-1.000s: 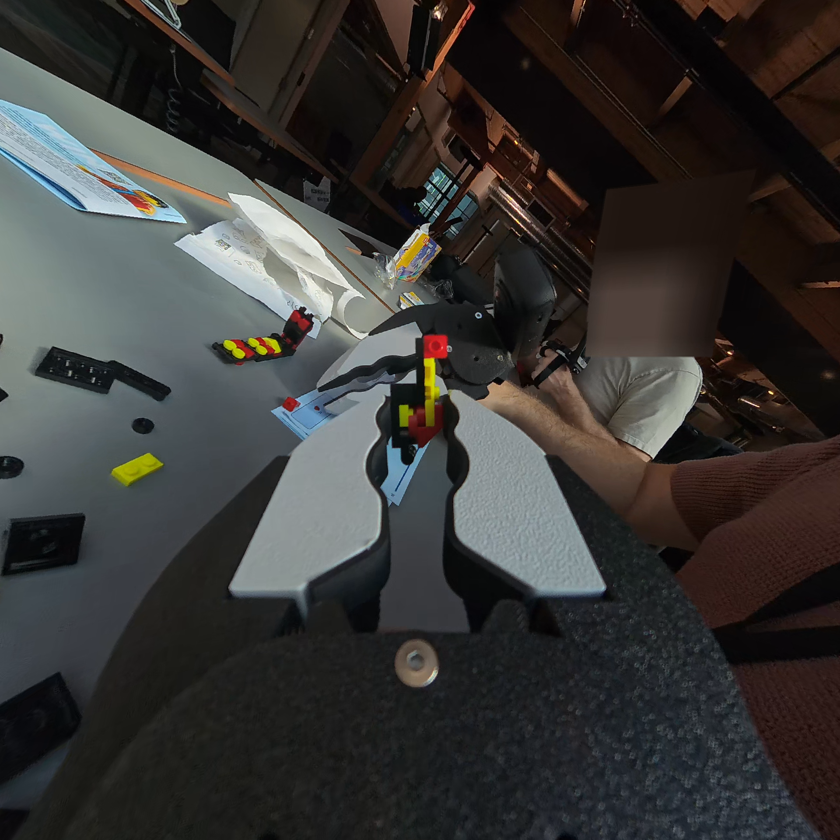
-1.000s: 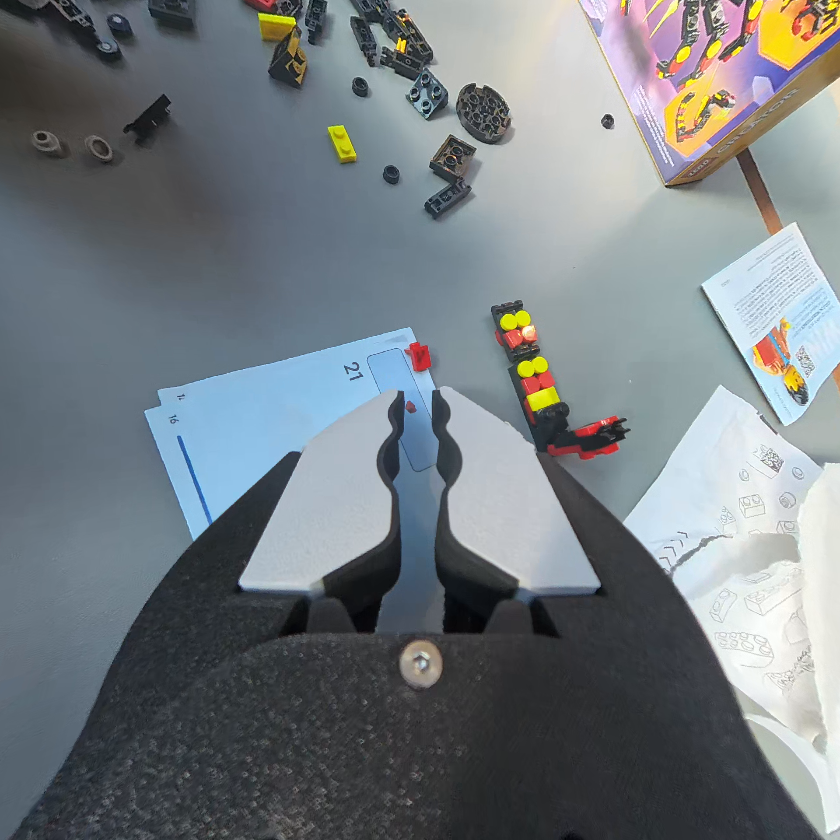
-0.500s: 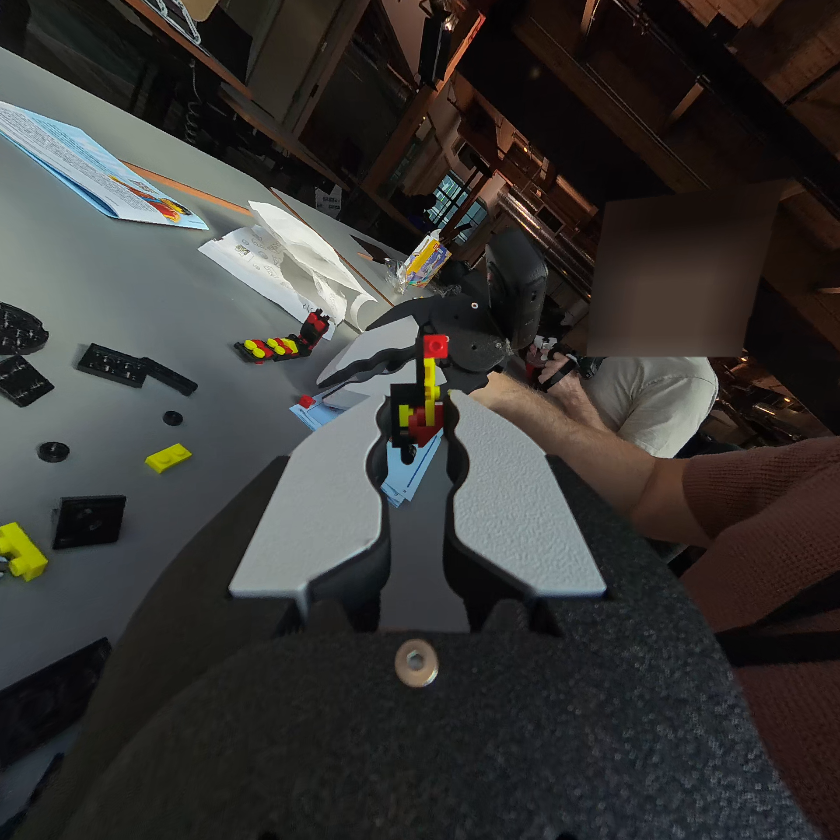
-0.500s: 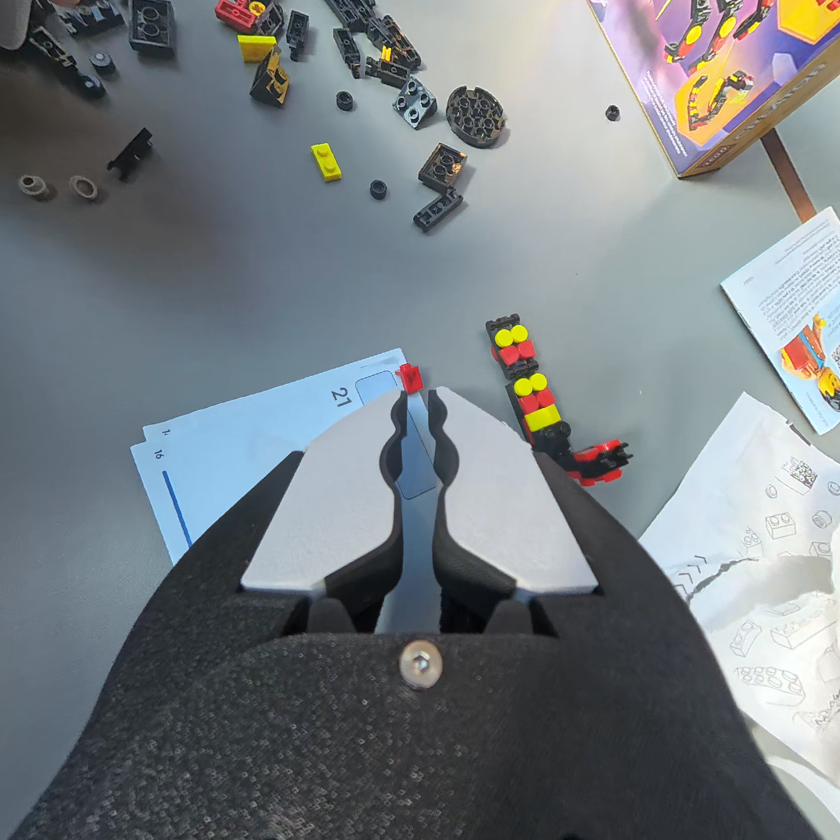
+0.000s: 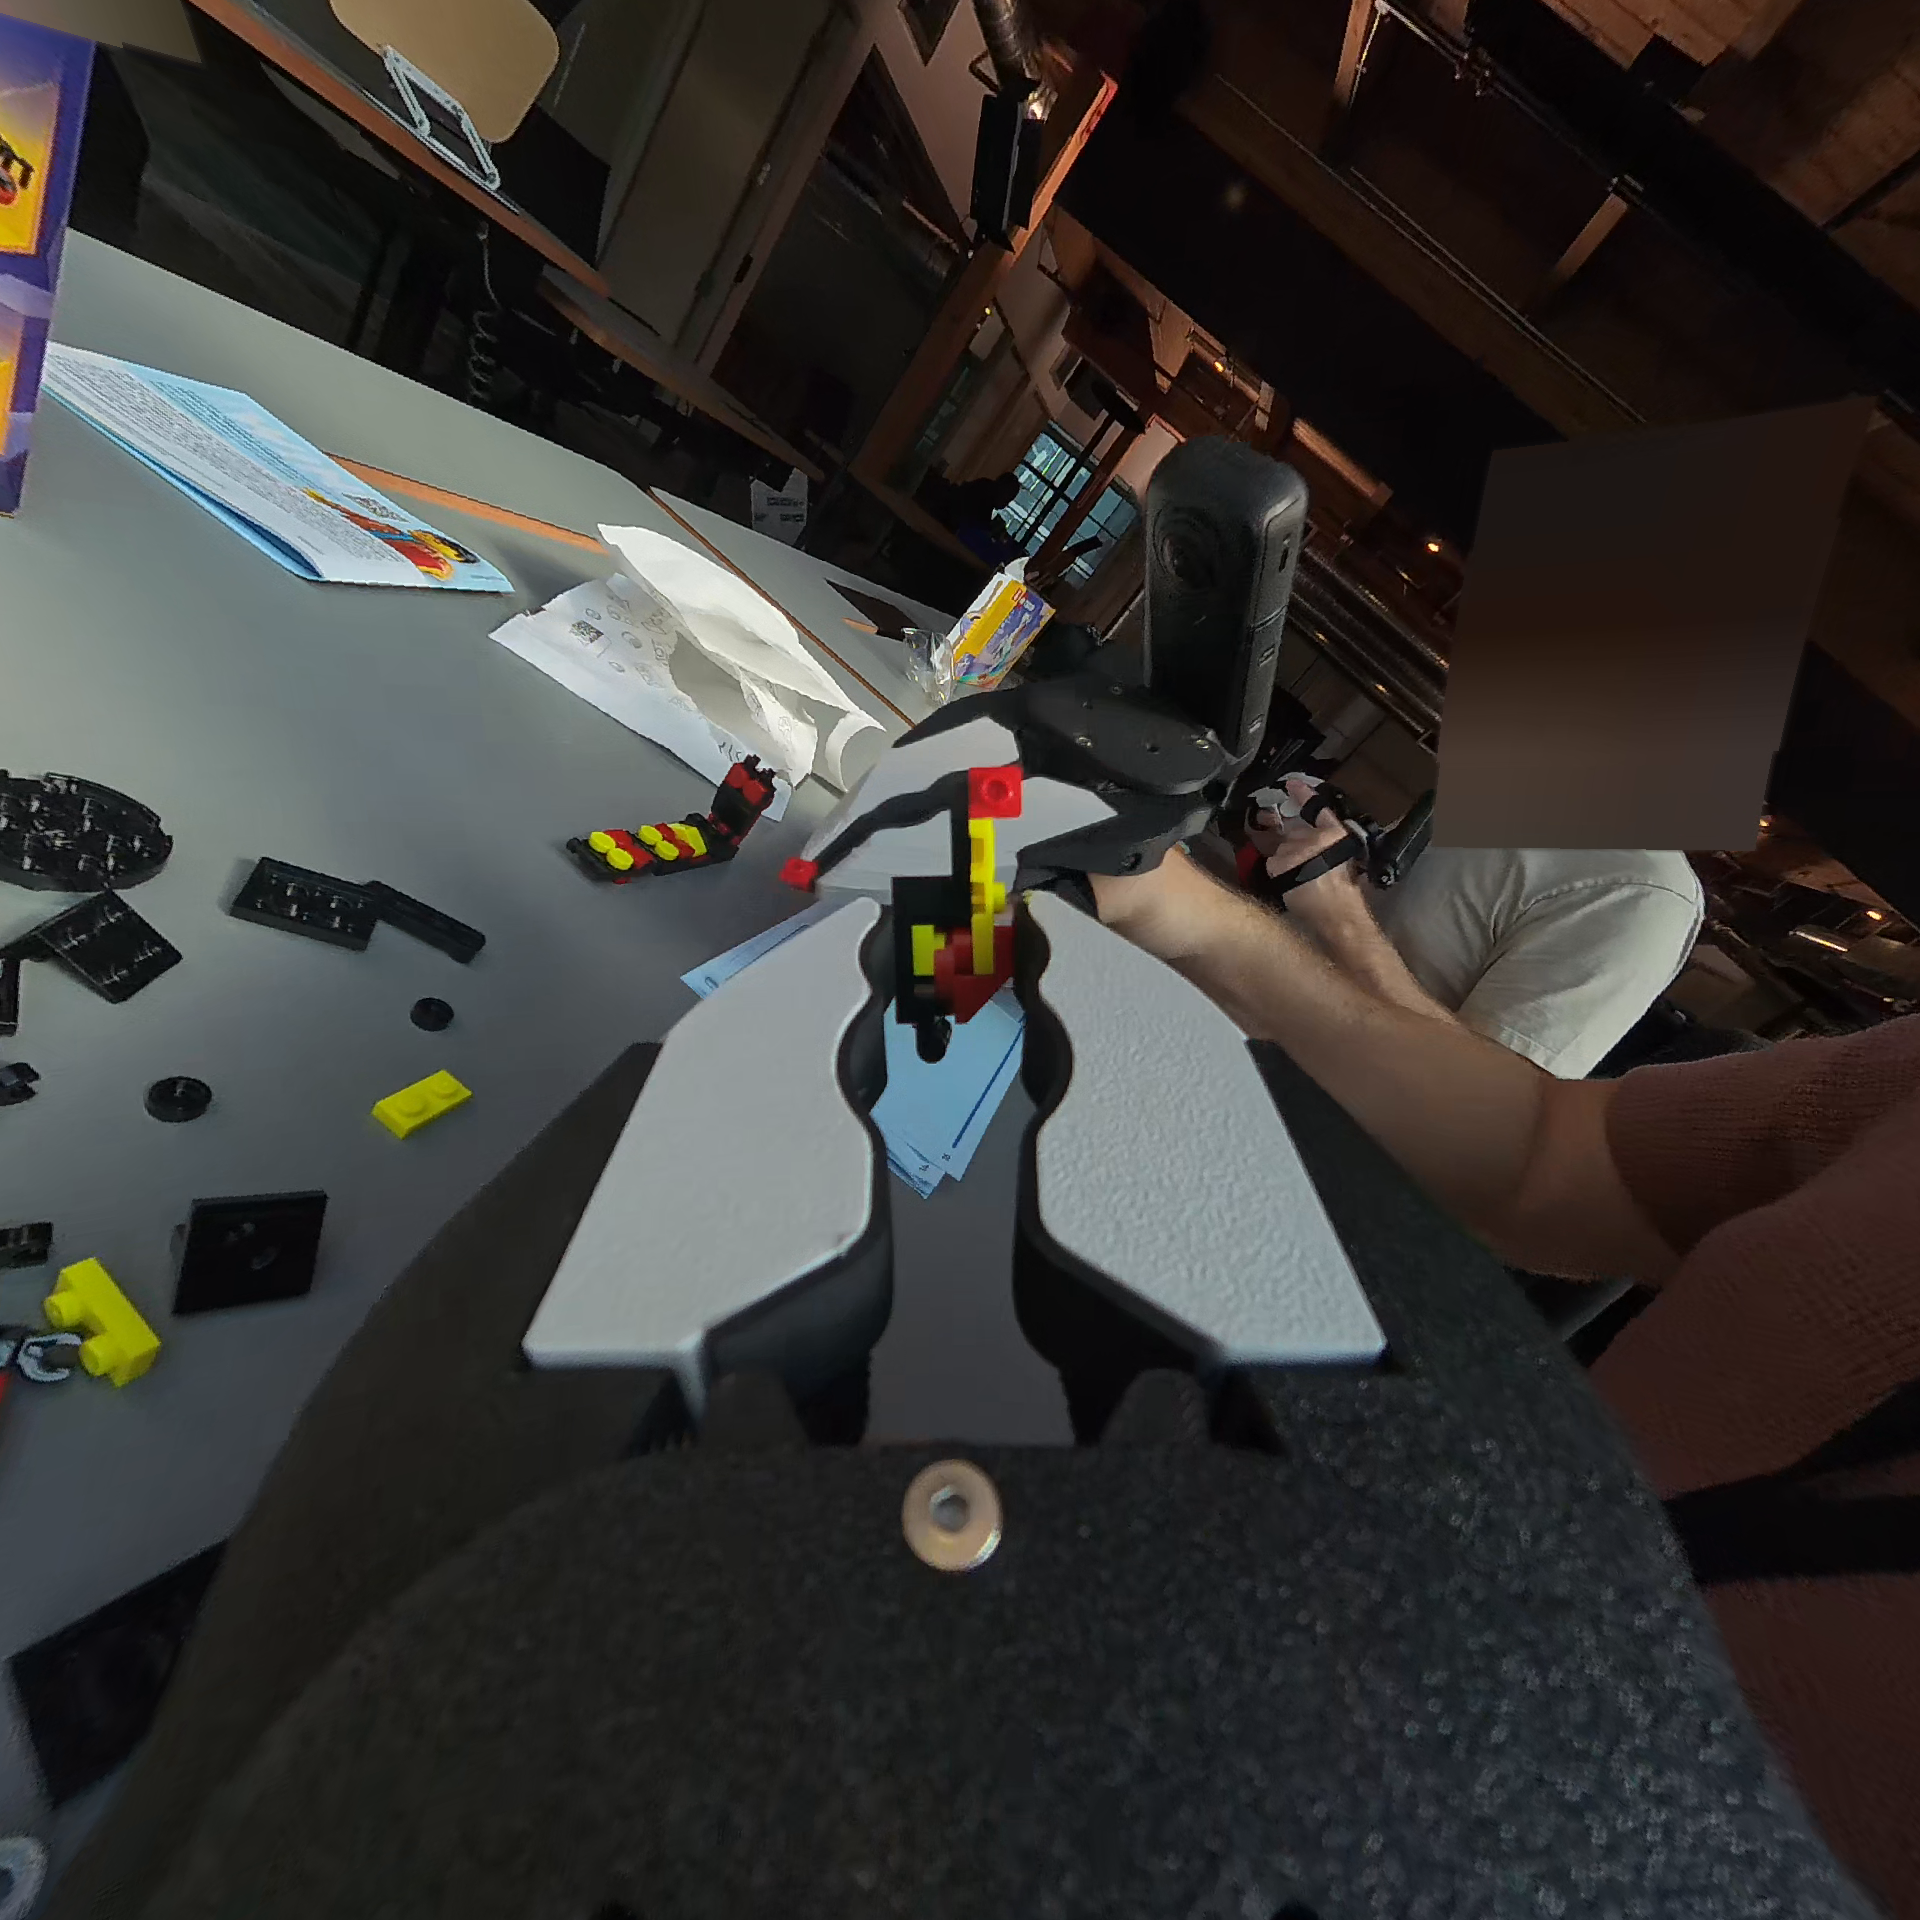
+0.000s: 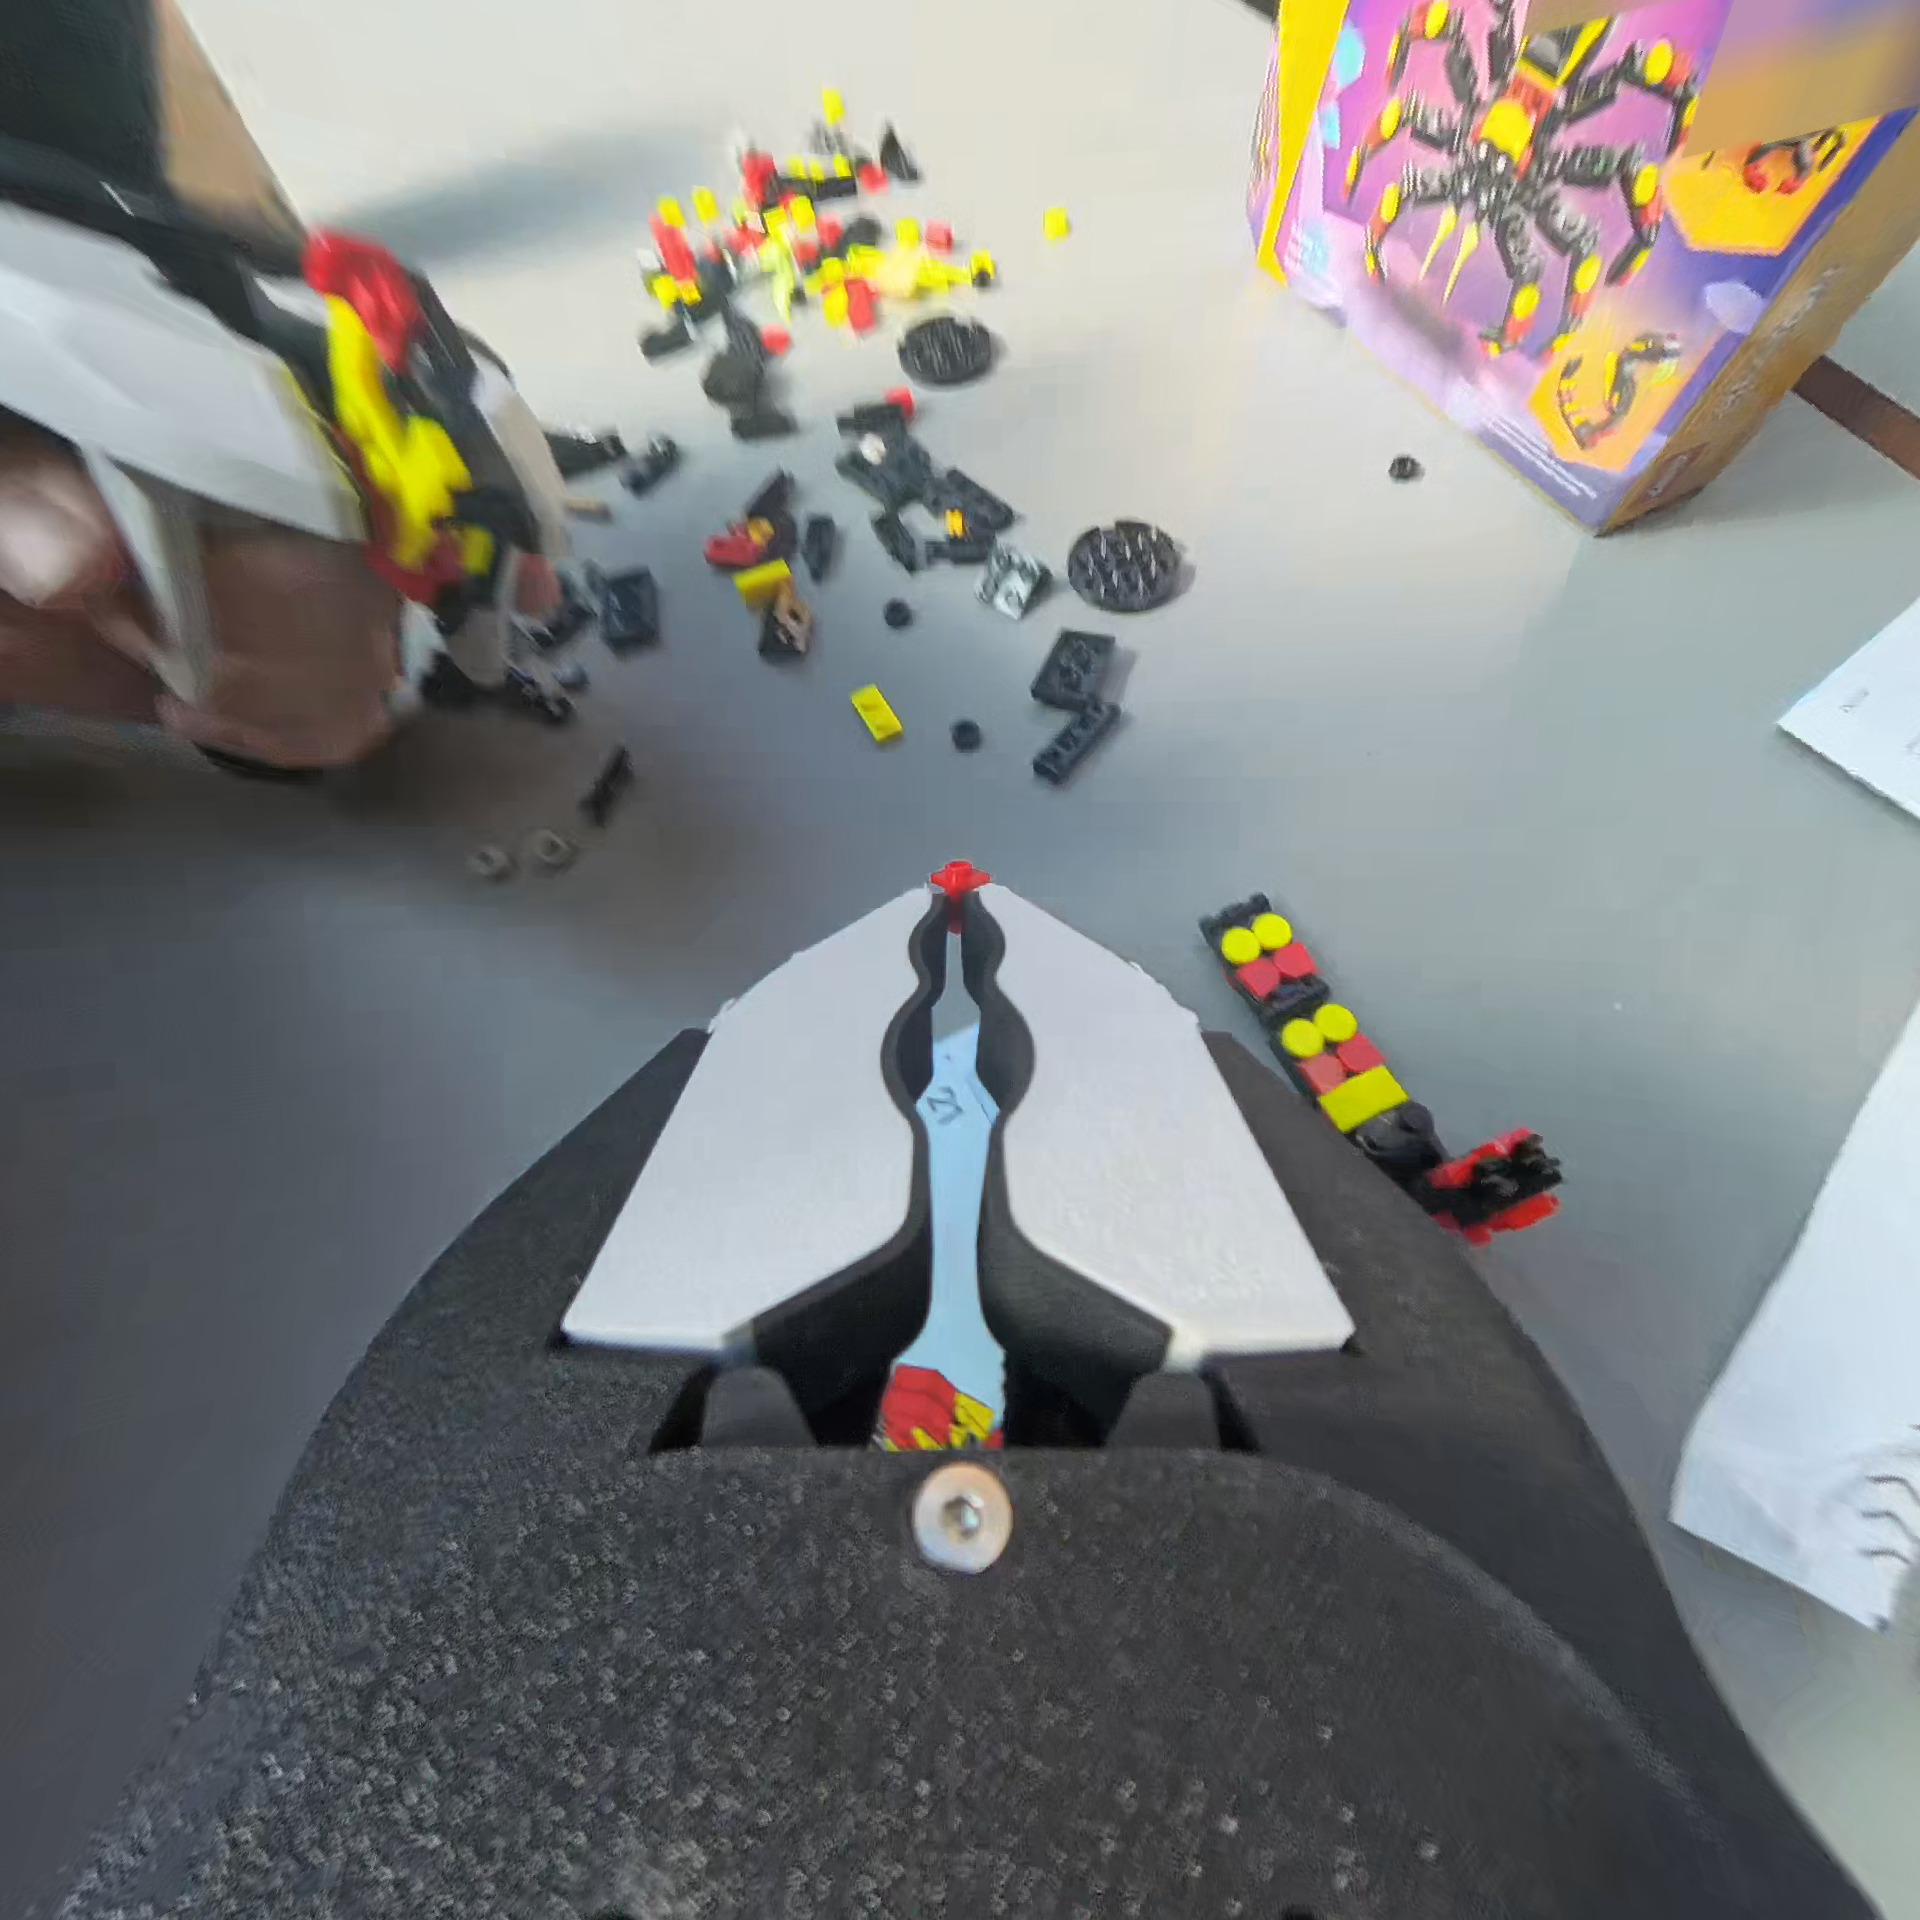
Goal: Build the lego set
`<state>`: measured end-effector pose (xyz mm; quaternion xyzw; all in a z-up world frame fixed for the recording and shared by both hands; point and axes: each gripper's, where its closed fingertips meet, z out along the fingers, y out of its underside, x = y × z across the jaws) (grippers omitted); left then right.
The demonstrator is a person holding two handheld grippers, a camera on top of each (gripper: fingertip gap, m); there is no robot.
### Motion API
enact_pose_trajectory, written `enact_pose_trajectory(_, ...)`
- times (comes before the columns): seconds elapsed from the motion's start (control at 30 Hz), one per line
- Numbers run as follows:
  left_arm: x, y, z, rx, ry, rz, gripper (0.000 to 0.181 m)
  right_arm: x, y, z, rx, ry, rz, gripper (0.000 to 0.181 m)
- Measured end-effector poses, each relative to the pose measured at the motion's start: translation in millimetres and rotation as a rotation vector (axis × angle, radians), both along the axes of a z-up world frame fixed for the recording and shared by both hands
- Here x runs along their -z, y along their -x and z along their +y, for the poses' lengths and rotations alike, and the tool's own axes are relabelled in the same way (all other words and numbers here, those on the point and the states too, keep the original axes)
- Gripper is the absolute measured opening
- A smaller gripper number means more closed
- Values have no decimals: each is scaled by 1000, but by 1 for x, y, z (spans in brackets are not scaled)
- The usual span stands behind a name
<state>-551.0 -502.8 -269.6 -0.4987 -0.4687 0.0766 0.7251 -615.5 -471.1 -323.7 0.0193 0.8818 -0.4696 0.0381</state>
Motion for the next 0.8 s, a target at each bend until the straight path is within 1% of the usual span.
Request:
enact_pose_trajectory(0.1, -10, 5, 0, -33, -36, 34, 21, -72, -28, -10, 2, 394, -378, 2)
enact_pose_trajectory(0.17, -16, 7, 3, -50, -56, 59, 21, -107, -35, -9, 14, 612, -584, 1)
enact_pose_trajectory(0.2, -18, 8, 6, -48, -66, 66, 21, -116, -38, -8, 21, 685, -662, 1)
enact_pose_trajectory(0.3, -22, 8, 14, -29, -101, 64, 21, -119, -46, -10, 34, 775, -807, 0)
enact_pose_trajectory(0.4, -23, 6, 22, 4, -143, 32, 21, -110, -55, -13, 35, 768, -874, 1)
enact_pose_trajectory(0.47, -21, 2, 28, 42, -178, -4, 21, -103, -58, -10, 62, 755, -855, 1)
enact_pose_trajectory(0.6, -12, -13, 43, 115, -248, -108, 21, -99, -71, 10, 105, 751, -834, 1)
enact_pose_trajectory(0.7, -9, -23, 56, 164, -249, -134, 21, -92, -79, 23, 152, 742, -780, 1)
enact_pose_trajectory(0.8, -12, -26, 69, 205, -252, -132, 21, -100, -81, 32, 170, 814, -729, 1)
